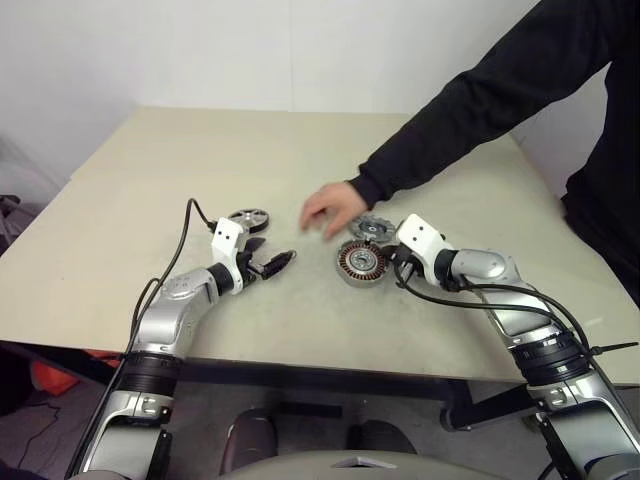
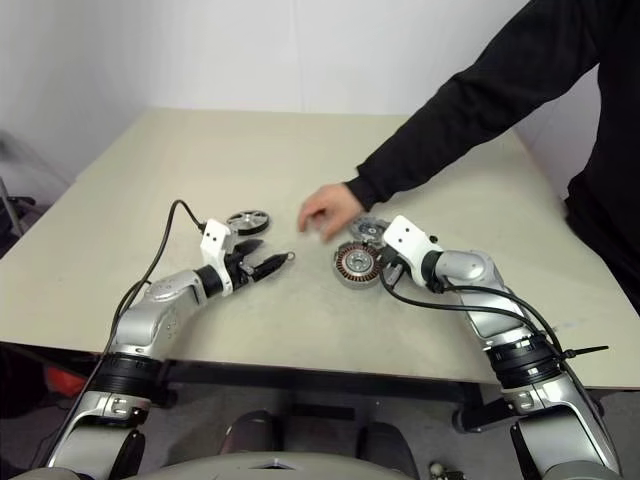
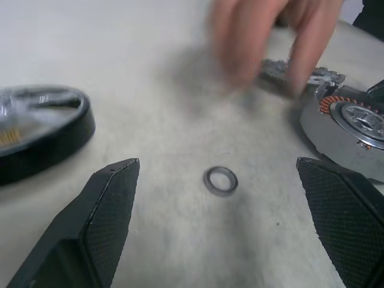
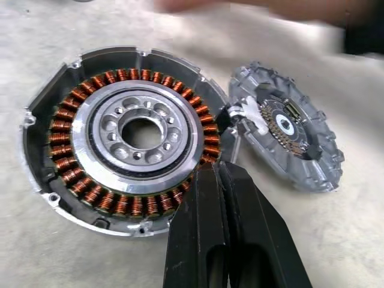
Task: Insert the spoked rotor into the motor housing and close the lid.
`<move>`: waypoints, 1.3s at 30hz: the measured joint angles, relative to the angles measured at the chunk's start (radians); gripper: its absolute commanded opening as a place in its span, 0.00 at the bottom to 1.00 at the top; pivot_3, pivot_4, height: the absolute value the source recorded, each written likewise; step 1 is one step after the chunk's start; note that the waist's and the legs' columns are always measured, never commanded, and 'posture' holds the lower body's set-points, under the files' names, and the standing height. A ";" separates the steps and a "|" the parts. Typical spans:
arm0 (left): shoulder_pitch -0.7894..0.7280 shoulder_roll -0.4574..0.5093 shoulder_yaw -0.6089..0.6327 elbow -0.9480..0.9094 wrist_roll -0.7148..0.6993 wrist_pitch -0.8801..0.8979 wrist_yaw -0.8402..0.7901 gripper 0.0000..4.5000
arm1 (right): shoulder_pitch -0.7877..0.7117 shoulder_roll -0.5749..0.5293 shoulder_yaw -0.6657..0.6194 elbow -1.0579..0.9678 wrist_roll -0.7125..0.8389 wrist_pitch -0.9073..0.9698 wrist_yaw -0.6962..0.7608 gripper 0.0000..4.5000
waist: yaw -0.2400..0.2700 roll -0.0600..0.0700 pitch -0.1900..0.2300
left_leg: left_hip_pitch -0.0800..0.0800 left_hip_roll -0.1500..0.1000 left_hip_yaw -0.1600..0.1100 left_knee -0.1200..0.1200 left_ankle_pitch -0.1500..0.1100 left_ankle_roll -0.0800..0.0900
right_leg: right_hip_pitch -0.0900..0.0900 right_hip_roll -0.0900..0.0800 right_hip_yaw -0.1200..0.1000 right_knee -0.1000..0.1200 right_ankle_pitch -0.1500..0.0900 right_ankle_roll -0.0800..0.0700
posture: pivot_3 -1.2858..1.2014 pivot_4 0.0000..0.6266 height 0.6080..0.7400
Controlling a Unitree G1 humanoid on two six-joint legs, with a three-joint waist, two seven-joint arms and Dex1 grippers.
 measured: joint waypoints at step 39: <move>-0.070 -0.051 -0.146 0.146 0.230 -0.081 0.052 0.94 | 0.097 -0.146 -0.130 -0.098 0.069 0.051 0.068 0.00 | 0.001 0.001 -0.001 | 0.008 0.000 -0.001 0.001 -0.001 0.002 | 0.007 0.000 0.000 0.002 0.000 0.000 | 0.52 0.00 1.00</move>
